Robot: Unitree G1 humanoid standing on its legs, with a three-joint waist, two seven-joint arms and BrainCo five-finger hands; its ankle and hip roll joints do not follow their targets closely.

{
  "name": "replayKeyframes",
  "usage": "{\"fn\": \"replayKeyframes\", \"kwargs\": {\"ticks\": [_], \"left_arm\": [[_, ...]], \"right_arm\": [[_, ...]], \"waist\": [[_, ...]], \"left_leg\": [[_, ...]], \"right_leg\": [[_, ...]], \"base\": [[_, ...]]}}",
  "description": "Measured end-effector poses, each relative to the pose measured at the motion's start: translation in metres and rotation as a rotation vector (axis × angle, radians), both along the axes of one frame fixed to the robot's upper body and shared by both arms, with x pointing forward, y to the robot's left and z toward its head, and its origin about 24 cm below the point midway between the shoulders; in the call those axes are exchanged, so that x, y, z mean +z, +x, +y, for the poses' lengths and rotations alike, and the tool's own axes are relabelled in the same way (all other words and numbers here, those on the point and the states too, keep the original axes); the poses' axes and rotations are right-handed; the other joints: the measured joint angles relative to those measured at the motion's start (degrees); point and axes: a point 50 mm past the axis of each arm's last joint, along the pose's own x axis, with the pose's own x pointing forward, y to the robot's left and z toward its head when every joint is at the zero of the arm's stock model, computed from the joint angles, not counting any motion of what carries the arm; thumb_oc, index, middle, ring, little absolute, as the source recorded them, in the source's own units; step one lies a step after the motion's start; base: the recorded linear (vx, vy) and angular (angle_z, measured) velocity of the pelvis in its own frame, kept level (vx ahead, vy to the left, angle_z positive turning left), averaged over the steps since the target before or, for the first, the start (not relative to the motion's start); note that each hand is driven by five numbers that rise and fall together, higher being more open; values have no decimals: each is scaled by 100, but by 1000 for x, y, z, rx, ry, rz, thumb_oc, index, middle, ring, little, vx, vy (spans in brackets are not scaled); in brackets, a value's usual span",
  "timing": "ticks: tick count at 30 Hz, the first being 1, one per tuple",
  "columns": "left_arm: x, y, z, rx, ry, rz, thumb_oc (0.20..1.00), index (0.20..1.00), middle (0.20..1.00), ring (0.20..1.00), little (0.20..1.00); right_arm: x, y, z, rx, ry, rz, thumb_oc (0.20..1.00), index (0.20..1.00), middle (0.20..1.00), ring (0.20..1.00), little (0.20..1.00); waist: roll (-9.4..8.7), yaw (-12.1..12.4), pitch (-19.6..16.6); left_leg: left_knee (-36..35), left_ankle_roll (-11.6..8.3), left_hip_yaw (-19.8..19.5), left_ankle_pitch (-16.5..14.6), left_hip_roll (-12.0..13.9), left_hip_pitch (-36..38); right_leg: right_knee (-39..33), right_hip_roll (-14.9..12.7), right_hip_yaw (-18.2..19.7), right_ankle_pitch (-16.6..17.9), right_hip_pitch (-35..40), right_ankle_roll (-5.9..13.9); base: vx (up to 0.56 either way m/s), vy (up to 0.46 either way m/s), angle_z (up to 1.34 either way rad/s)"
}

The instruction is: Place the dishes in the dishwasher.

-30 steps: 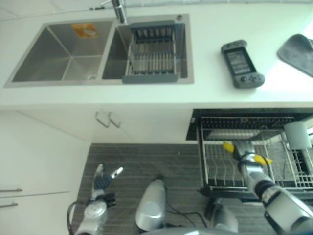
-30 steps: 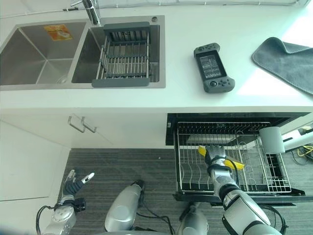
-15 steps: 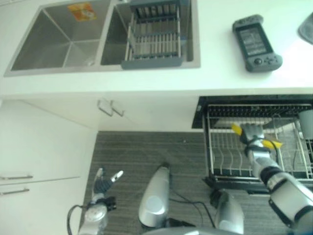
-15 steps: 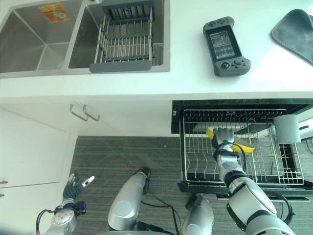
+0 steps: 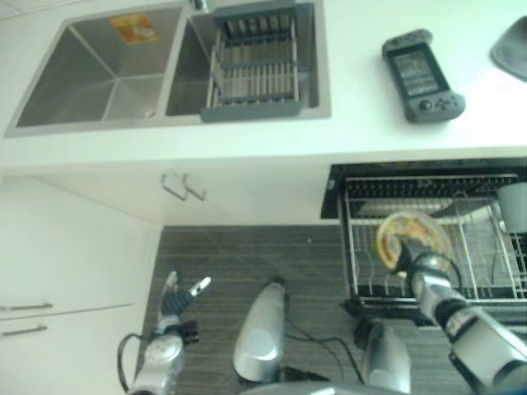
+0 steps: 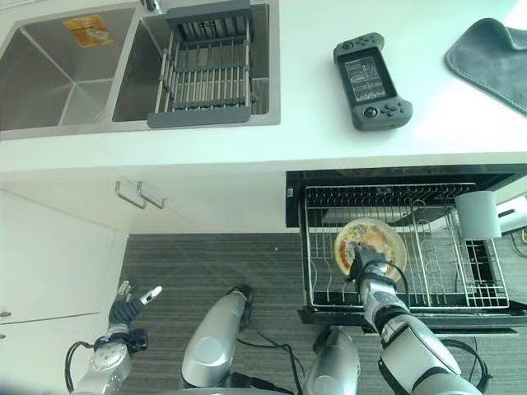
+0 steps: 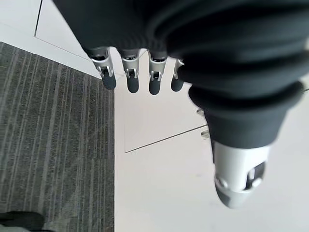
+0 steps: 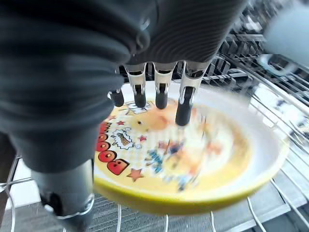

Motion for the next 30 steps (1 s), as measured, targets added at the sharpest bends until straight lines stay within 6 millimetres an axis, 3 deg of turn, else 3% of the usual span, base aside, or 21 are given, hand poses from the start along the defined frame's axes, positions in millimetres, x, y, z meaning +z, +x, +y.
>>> {"fn": "replayKeyframes", "kwargs": {"ticks": [10,15,18,26,28,30], "left_arm": [[-5,-12,0,4,-4,59,1000,1000,1000,1000,1000],[-12,-28,4,19,0,134,1000,1000,1000,1000,1000],[-16,-45,13,59,13,183,1000,1000,1000,1000,1000],[-22,-74,24,75,48,283,1000,1000,1000,1000,1000],[-25,-84,29,99,53,316,1000,1000,1000,1000,1000],[-24,-80,28,99,50,307,1000,1000,1000,1000,1000]], "right_arm": [[-8,-2,10,-124,241,1,1000,1000,1000,1000,1000],[-15,-6,20,-205,489,-11,1000,1000,1000,1000,1000],[-24,-14,30,-255,639,10,1000,1000,1000,1000,1000],[-47,-46,30,-473,1027,4,1000,1000,1000,1000,1000],[-47,-56,45,-452,1176,-31,1000,1000,1000,1000,1000],[-44,-60,49,-485,1284,-59,1000,1000,1000,1000,1000]], "waist": [[-49,21,-38],[-120,29,-170],[-314,31,-403],[-647,46,-876],[-840,-3,-1003],[-961,-153,-1037]], "left_leg": [[-3,23,-32,-99,2,411],[-45,-23,-27,-149,5,750],[-169,-42,18,-181,30,1044],[-639,-81,49,-143,50,1641],[-951,-117,190,52,30,1738],[-1108,-149,253,136,41,1767]], "right_leg": [[-105,29,-7,-27,494,38],[-202,53,-15,-56,858,74],[-319,89,-8,-55,1128,78],[-863,250,15,34,1759,74],[-1150,282,61,247,1796,123],[-1414,331,72,442,1800,130]], "base": [[118,-3,2],[172,-8,0],[211,-21,-5],[103,5,-2],[-47,24,-22],[-129,32,-16]]}}
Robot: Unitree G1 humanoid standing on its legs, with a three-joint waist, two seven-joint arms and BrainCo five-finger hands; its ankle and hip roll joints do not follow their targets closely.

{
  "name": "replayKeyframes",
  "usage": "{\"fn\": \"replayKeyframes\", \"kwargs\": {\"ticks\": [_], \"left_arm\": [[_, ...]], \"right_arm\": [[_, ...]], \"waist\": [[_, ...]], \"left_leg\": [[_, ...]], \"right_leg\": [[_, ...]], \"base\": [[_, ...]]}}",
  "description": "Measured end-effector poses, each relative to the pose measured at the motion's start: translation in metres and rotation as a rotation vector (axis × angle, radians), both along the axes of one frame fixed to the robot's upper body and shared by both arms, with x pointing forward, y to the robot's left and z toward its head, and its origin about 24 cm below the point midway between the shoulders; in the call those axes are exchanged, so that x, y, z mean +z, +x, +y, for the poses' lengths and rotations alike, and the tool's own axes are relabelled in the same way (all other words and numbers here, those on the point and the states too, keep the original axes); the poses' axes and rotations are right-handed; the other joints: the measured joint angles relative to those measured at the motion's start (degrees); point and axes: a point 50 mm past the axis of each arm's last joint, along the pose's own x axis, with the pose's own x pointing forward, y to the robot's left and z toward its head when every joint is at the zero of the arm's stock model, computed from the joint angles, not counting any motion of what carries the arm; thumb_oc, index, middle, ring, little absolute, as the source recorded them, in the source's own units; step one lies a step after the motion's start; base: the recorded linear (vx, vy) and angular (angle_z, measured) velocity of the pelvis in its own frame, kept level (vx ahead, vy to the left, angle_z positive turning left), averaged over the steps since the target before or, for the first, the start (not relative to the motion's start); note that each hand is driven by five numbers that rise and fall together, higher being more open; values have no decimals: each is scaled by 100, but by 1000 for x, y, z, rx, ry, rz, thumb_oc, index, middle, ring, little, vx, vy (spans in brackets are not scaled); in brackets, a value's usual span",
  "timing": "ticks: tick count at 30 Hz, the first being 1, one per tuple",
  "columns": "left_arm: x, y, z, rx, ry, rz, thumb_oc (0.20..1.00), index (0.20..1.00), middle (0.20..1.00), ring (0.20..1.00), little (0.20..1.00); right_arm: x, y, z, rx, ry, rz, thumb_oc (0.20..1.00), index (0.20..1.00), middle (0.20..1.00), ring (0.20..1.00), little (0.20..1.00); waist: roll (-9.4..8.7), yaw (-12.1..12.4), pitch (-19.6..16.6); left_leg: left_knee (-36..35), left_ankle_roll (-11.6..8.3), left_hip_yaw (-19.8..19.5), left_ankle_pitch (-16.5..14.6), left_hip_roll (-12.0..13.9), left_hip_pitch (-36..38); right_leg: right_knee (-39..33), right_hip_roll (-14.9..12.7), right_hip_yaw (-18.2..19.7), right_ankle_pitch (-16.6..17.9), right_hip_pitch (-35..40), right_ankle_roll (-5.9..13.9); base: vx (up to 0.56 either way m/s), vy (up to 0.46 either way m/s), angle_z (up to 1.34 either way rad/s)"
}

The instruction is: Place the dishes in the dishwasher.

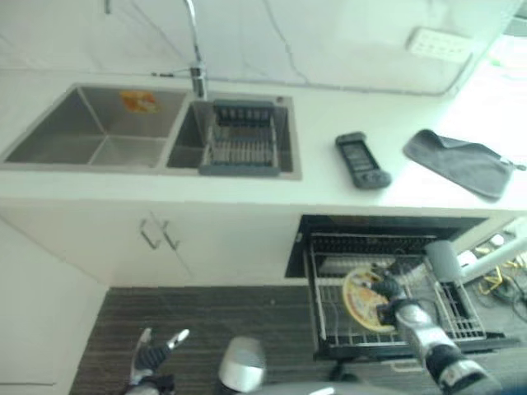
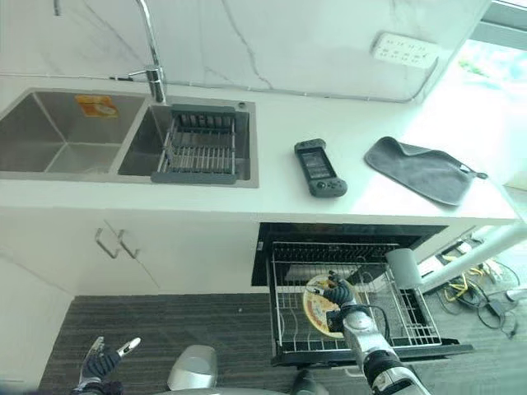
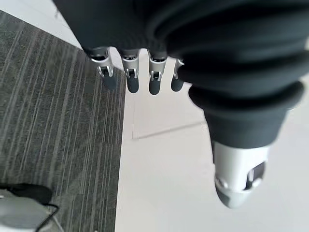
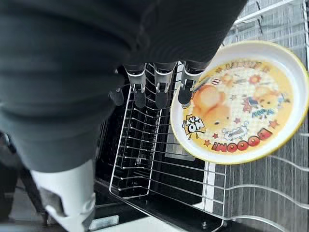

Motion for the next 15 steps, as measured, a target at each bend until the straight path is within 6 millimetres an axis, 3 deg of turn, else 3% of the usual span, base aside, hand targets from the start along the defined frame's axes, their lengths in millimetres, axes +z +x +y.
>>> {"fn": "replayKeyframes", "kwargs": {"ticks": [4,8,13,15], "left_arm": [[3,-2,14,92,26,-20,1000,1000,1000,1000,1000],[4,1,16,140,36,-53,1000,1000,1000,1000,1000],[-1,-5,16,201,34,-43,1000,1000,1000,1000,1000],[-6,-11,16,203,49,-6,1000,1000,1000,1000,1000]], "right_arm": [[-1,-21,-1,-141,265,-9,1000,1000,1000,1000,1000],[-8,-53,2,-222,368,37,1000,1000,1000,1000,1000],[5,-64,-21,-317,294,-24,1000,1000,1000,1000,1000],[24,-62,-41,-358,200,-116,1000,1000,1000,1000,1000]], "waist": [[-387,-290,-134],[-682,-659,-361],[-787,-1120,-708],[-734,-1262,-793]], "left_leg": [[-626,26,254,346,36,18],[-1236,-157,419,696,177,166],[-2130,-289,671,1119,338,557],[-2221,-317,757,1145,369,626]], "right_leg": [[-587,78,105,149,-58,-31],[-741,295,238,176,-259,-32],[-818,513,279,217,-429,-24],[-817,560,304,327,-449,-140]], "base": [[-136,-27,-21],[-109,-68,-20],[-90,-112,-22],[-62,-49,-20]]}}
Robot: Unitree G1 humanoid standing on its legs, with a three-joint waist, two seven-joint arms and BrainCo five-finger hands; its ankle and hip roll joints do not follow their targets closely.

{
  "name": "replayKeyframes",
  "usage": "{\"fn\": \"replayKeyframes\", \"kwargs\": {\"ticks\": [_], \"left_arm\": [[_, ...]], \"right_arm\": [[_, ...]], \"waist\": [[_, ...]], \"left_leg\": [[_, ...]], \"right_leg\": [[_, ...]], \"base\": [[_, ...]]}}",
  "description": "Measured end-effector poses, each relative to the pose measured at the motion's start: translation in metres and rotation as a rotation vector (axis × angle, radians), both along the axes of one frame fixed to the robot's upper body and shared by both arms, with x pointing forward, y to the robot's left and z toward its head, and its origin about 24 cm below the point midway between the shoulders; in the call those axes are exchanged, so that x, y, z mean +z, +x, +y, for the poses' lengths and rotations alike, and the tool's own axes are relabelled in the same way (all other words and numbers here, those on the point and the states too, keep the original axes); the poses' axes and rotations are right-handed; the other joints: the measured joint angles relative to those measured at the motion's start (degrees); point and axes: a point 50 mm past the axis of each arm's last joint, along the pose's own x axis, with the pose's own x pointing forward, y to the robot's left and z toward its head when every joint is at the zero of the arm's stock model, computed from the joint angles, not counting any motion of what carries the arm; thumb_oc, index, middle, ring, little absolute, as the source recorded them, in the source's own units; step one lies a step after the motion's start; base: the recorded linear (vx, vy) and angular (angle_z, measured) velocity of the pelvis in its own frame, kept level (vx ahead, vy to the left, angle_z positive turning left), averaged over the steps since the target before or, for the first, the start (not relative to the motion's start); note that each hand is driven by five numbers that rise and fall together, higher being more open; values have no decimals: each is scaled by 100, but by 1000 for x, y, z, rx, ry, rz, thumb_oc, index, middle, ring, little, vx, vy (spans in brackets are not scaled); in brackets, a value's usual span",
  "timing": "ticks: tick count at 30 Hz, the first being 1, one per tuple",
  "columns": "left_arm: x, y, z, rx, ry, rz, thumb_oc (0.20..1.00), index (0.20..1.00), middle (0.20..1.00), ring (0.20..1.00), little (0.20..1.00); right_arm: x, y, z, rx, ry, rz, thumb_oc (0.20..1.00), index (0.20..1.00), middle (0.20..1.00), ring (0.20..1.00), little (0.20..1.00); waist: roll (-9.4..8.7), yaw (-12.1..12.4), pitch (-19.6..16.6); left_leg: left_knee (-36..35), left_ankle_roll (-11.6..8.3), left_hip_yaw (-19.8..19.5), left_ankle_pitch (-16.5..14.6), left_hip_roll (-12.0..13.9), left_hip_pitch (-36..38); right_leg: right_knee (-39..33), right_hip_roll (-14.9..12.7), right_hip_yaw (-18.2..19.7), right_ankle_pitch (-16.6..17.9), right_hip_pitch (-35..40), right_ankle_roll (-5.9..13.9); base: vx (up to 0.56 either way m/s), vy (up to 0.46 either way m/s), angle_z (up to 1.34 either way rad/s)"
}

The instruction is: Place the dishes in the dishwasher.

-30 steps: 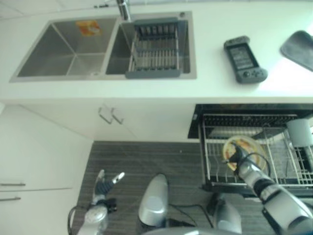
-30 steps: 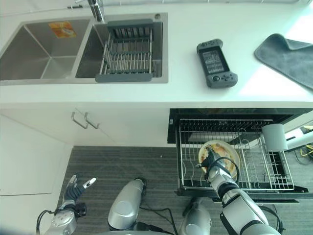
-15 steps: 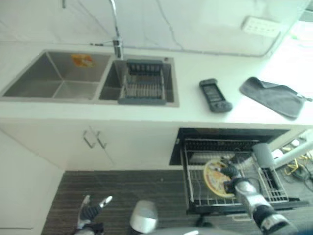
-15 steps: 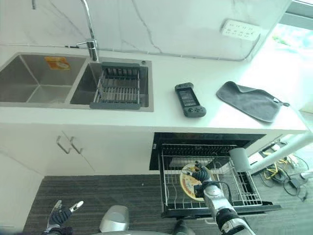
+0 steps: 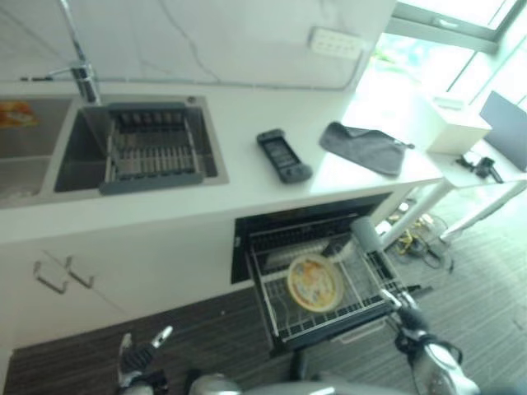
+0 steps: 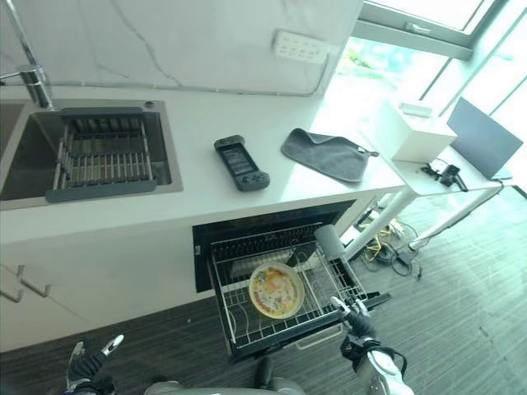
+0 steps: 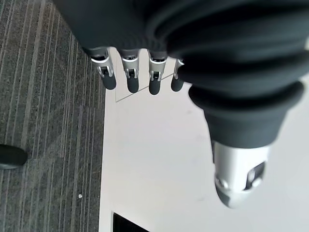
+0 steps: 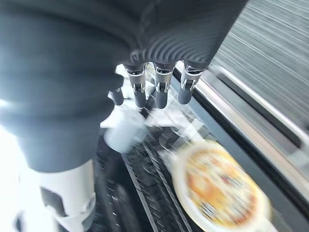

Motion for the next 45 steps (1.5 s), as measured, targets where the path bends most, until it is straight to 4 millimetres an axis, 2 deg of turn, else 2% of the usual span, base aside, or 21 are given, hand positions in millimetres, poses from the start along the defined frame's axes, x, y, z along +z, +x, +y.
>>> {"fn": "replayKeyframes", "kwargs": {"ticks": [1,4,5,9,11,12,14,17,18,19,22,24,27,29,32,36,41,45], "left_arm": [[-1,2,-2,-5,-3,1,1000,1000,1000,1000,1000],[-5,3,-5,7,-17,10,1000,1000,1000,1000,1000],[-5,5,-6,7,-19,6,1000,1000,1000,1000,1000],[-7,11,-14,-11,-27,-7,1000,1000,1000,1000,1000],[-7,17,-17,-24,-31,-18,1000,1000,1000,1000,1000],[-7,18,-18,-38,-29,-14,1000,1000,1000,1000,1000],[-11,18,-22,-62,-33,11,1000,1000,1000,1000,1000],[-15,18,-26,-78,-42,35,1000,1000,1000,1000,1000],[-18,16,-27,-79,-43,51,1000,1000,1000,1000,1000],[-23,10,-29,-89,-46,91,1000,1000,1000,1000,1000],[-31,2,-32,-87,-50,153,1000,1000,1000,1000,1000],[-32,0,-33,-95,-49,158,1000,1000,1000,1000,1000],[-32,2,-39,-139,-50,150,1000,1000,1000,1000,1000],[-32,3,-39,-148,-52,149,1000,1000,1000,1000,1000],[-33,1,-39,-149,-56,151,1000,1000,1000,1000,1000],[-34,-7,-38,-147,-60,174,1000,1000,1000,1000,1000],[-37,-23,-35,-136,-60,226,1000,1000,1000,1000,1000],[-37,-35,-29,-156,-47,273,1000,1000,1000,1000,1000]], "right_arm": [[5,-4,-13,-45,-53,-3,1000,1000,1000,1000,1000],[15,-7,-35,-139,-153,-13,1000,1000,1000,1000,1000],[15,-9,-36,-147,-159,-8,1000,1000,1000,1000,1000],[4,-30,-52,-263,-283,117,1000,1000,1000,1000,1000],[-10,-46,-56,-300,-316,206,1000,1000,1000,1000,1000],[-24,-55,-56,-322,-316,287,1000,1000,1000,1000,1000],[-44,-68,-50,-317,-307,414,1000,1000,1000,1000,1000],[-62,-69,-36,-348,-210,485,1000,1000,1000,1000,1000],[-70,-71,-29,-422,-75,479,796,796,796,796,796],[-81,-76,-20,-520,93,502,206,206,206,206,206],[-103,-95,12,-695,441,536,200,200,200,200,200],[-104,-87,27,-727,609,468,200,200,200,200,200],[-101,-72,29,-736,707,382,200,200,200,200,200],[-98,-64,24,-721,716,350,200,200,200,200,200],[-92,-63,6,-707,689,330,200,200,200,200,200],[-89,-62,-4,-680,680,321,200,200,200,200,200],[-90,-57,3,-600,701,376,200,200,200,200,200],[-90,-58,-1,-568,689,439,200,200,200,200,200]], "waist": [[50,-94,-51],[294,-256,-184],[308,-282,-194],[627,-430,-307],[672,-446,-326],[672,-416,-328],[671,-413,-329],[732,-349,-349],[780,-297,-381],[860,-261,-469],[1024,-136,-618],[1080,-50,-673],[1106,4,-758],[1093,9,-767],[1076,72,-780],[1020,160,-794],[1008,369,-804],[1124,520,-759]], "left_leg": [[-10,5,23,-5,6,-5],[-90,0,132,-7,13,-1],[-90,0,138,-7,8,3],[-126,6,273,-27,-8,36],[-129,8,291,-27,-7,52],[-129,11,296,-26,-9,51],[-131,14,306,-24,12,50],[-131,16,302,-21,40,48],[-131,17,297,-21,41,61],[-131,15,298,-22,39,72],[-131,21,255,-36,11,112],[-132,25,255,-40,-9,109],[-132,27,223,-39,-25,119],[-133,28,181,-38,-27,144],[-133,29,120,-40,-30,165],[-134,5,27,-55,-33,164],[-134,4,-70,-56,-35,130],[-134,9,-248,-52,-43,34]], "right_leg": [[6,29,51,19,-40,-7],[29,71,235,75,-148,-72],[29,73,243,76,-152,-72],[-2,77,377,82,-205,-71],[-5,66,397,55,-200,-112],[-7,55,401,45,-202,-126],[-9,42,406,43,-205,-124],[-9,65,386,39,-203,-117],[-9,69,383,37,-191,-121],[-9,69,380,38,-180,-123],[-8,52,255,33,-73,-126],[-8,39,258,8,-75,-164],[-7,27,246,8,-44,-164],[-8,13,237,6,5,-163],[-8,-30,219,0,38,-156],[-8,-41,127,-8,99,-151],[-8,-59,68,-16,121,-147],[-9,-74,-71,-46,125,-141]], "base": [[-41,-26,-15],[-30,-1,-25],[-13,8,-15],[-13,-9,-15],[-40,-43,-3],[-33,-46,-1],[-31,-39,-2],[0,0,0],[0,0,0],[0,0,0],[34,6,13],[16,10,6],[12,17,4],[28,17,8],[40,2,5],[63,-6,10],[86,-17,9],[41,-12,20]]}}
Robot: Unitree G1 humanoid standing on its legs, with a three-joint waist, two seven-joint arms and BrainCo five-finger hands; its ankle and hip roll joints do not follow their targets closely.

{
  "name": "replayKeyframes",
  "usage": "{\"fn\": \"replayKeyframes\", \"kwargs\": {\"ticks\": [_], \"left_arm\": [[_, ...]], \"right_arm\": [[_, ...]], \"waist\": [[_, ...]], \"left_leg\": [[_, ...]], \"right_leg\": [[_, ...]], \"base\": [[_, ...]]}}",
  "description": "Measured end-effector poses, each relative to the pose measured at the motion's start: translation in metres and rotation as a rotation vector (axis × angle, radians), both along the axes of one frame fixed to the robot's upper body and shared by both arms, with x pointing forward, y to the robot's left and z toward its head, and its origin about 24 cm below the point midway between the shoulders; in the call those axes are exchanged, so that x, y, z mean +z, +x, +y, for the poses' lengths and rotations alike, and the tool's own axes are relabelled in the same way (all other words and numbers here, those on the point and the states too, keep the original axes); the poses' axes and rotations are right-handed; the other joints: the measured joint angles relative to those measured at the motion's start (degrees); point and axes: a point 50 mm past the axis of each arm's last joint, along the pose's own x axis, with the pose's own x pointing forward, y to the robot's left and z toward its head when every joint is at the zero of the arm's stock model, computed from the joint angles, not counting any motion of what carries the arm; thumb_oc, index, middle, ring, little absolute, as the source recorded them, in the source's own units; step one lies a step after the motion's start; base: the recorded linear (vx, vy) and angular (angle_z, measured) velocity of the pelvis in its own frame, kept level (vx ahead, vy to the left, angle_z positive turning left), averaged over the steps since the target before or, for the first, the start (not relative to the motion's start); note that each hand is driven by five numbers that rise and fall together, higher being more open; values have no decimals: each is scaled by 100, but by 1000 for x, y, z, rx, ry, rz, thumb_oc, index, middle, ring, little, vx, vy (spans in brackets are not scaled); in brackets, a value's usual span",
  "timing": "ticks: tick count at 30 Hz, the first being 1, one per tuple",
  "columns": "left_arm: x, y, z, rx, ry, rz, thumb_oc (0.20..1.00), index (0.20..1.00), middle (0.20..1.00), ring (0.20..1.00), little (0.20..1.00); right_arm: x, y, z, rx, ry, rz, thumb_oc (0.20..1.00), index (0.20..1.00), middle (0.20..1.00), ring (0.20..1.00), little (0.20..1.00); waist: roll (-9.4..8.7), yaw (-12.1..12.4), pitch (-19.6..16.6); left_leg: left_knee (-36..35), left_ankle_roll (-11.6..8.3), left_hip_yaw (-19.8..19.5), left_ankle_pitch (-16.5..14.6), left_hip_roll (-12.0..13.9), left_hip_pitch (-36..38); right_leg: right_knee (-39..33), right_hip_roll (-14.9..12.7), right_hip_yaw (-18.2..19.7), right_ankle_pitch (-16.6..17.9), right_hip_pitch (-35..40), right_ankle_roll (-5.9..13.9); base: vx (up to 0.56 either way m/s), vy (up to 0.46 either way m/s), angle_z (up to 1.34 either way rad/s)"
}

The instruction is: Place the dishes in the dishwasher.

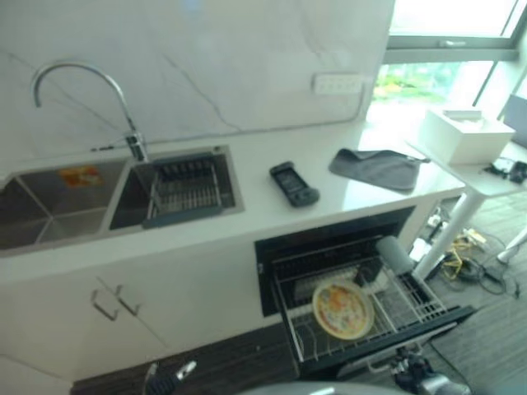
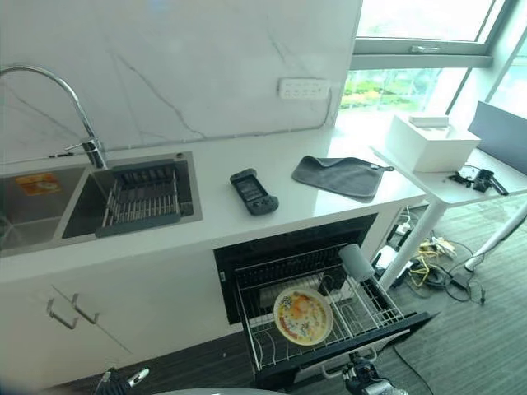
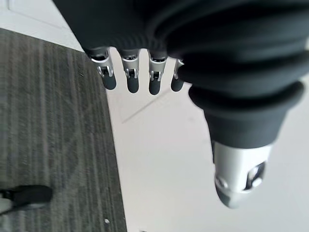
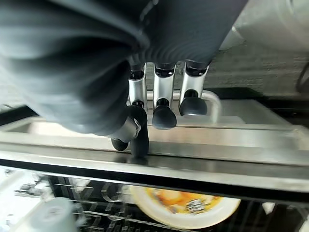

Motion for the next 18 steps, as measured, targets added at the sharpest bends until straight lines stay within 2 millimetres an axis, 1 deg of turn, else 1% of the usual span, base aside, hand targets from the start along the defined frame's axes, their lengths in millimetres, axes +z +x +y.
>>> {"fn": "replayKeyframes", "kwargs": {"ticks": [2,3,4,5,6,7,8,9,10,11,12,13,14,15,16,17,18], "left_arm": [[-2,-9,0,1,-3,36,1000,1000,1000,1000,1000],[-3,-8,-1,-2,-9,36,1000,1000,1000,1000,1000],[-3,-3,-5,-11,-20,25,1000,1000,1000,1000,1000],[-5,3,-12,-40,-34,19,1000,1000,1000,1000,1000],[-6,10,-24,-41,-67,-10,1000,1000,1000,1000,1000],[-7,17,-35,-23,-107,-46,1000,1000,1000,1000,1000],[-8,15,-40,-11,-125,-47,1000,1000,1000,1000,1000],[-9,16,-43,-6,-135,-56,1000,1000,1000,1000,1000],[-9,18,-50,-10,-152,-64,1000,1000,1000,1000,1000],[-9,21,-63,-54,-183,-87,1000,1000,1000,1000,1000],[-10,24,-70,-53,-203,-95,1000,1000,1000,1000,1000],[-11,25,-79,-45,-225,-98,1000,1000,1000,1000,1000],[-13,21,-87,-28,-249,-93,1000,1000,1000,1000,1000],[-13,19,-93,-23,-266,-97,1000,1000,1000,1000,1000],[-13,16,-95,-17,-270,-96,1000,1000,1000,1000,1000],[-13,12,-94,-13,-268,-91,1000,1000,1000,1000,1000],[-13,11,-94,-13,-267,-87,1000,1000,1000,1000,1000]], "right_arm": [[5,3,-12,12,-19,0,200,200,200,200,200],[9,9,-19,25,-35,-6,200,200,200,200,200],[17,17,-32,47,-67,-13,200,200,200,200,200],[27,27,-47,50,-108,-34,200,200,200,200,200],[46,46,-67,55,-161,-68,200,200,200,200,200],[75,72,-90,92,-197,-166,200,200,200,200,200],[91,91,-96,93,-227,-218,200,200,200,200,200],[96,96,-98,92,-236,-229,200,200,200,200,200],[102,102,-100,95,-243,-244,200,200,200,200,200],[120,129,-95,103,-231,-360,200,200,200,200,200],[132,147,-91,109,-227,-417,200,200,200,200,200],[152,163,-93,110,-252,-495,200,200,200,200,200],[170,176,-94,124,-280,-567,200,200,200,200,200],[183,183,-100,130,-327,-586,200,200,200,200,200],[189,184,-104,138,-356,-596,200,200,200,200,200],[194,187,-104,152,-370,-602,200,200,200,200,200],[194,188,-104,162,-380,-592,200,200,200,200,200]], "waist": [[125,8,45],[204,7,80],[347,-1,155],[531,-4,291],[790,-2,458],[1061,-108,655],[1234,-138,731],[1276,-134,741],[1375,-111,749],[1559,-130,777],[1591,-130,872],[1745,-129,1067],[1915,-131,1136],[2080,-123,1179],[2191,-115,1186],[2223,-119,1174],[2220,-106,1176]], "left_leg": [[0,25,-107,24,-63,-145],[0,40,-141,60,-121,-238],[0,85,-208,109,-192,-421],[0,118,-285,155,-302,-554],[0,190,-293,224,-444,-681],[0,241,-293,256,-636,-862],[-2,345,-283,297,-705,-983],[-2,372,-273,295,-721,-1027],[-3,416,-274,287,-692,-1119],[-3,416,-325,297,-646,-1408],[0,408,-373,277,-686,-1440],[-1,390,-428,289,-725,-1407],[-2,373,-424,300,-761,-1383],[-2,373,-412,300,-832,-1335],[-2,374,-418,297,-913,-1330],[-2,376,-415,293,-972,-1344],[-1,377,-416,285,-1021,-1350]], "right_leg": [[0,-62,-67,4,-96,7],[-1,-107,-95,17,-161,27],[-2,-202,-132,49,-307,75],[-2,-312,-157,70,-403,106],[-3,-467,-158,113,-520,172],[-4,-662,-146,157,-705,241],[-5,-736,-152,208,-836,333],[-5,-757,-159,222,-885,386],[47,-762,-163,276,-972,438],[321,-685,-204,58,-1135,340],[6,-670,-306,147,-1057,309],[-5,-685,-311,153,-1016,314],[-5,-750,-311,182,-996,358],[-4,-811,-297,198,-957,383],[-4,-885,-307,233,-907,441],[-4,-950,-318,237,-920,450],[-4,-1000,-323,244,-927,463]], "base": [[-117,140,16],[-206,295,20],[-200,326,28],[-200,348,28],[-278,475,22],[-227,387,3],[-211,393,-4],[-51,196,-8],[-38,182,10],[6,164,10],[21,140,13],[45,174,2],[60,134,0],[63,124,6],[51,113,11],[37,102,19],[33,94,17]]}}
